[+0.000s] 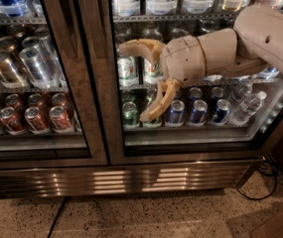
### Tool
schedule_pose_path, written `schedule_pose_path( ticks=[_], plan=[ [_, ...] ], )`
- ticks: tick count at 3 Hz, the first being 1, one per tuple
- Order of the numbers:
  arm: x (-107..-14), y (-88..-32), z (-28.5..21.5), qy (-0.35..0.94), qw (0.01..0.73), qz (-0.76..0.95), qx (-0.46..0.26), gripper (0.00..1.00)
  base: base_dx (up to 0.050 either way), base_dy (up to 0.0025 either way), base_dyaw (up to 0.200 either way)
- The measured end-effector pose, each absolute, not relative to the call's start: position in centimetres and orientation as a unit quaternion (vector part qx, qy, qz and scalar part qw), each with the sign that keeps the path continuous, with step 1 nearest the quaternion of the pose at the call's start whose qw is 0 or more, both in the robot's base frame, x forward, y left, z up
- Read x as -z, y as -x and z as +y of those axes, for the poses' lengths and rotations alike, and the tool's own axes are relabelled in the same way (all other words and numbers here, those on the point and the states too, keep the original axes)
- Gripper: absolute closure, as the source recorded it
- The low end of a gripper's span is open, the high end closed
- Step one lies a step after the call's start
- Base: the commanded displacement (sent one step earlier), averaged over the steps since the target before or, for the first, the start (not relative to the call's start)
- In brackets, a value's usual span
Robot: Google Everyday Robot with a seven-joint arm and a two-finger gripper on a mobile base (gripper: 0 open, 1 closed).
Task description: Open right fridge door
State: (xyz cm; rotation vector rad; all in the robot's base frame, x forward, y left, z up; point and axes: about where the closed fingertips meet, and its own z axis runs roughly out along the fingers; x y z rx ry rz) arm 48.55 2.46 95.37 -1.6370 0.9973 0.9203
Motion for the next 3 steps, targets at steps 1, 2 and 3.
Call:
schedule_pose_path(
  ticks=[1, 2, 3],
  plan=[
    [-95.4, -48.6, 2.5, 0.673, 0.486, 0.410, -0.378, 0.00, 0.000, 0.00000, 0.000],
    [-95.6, -48.5, 2.6, 0.669, 0.494, 0.405, -0.379, 0.00, 0.000, 0.00000, 0.000],
    [-99.2, -47.3, 2.8, 0.673, 0.522, 0.383, -0.358, 0.00, 0.000, 0.00000, 0.000]
  ],
)
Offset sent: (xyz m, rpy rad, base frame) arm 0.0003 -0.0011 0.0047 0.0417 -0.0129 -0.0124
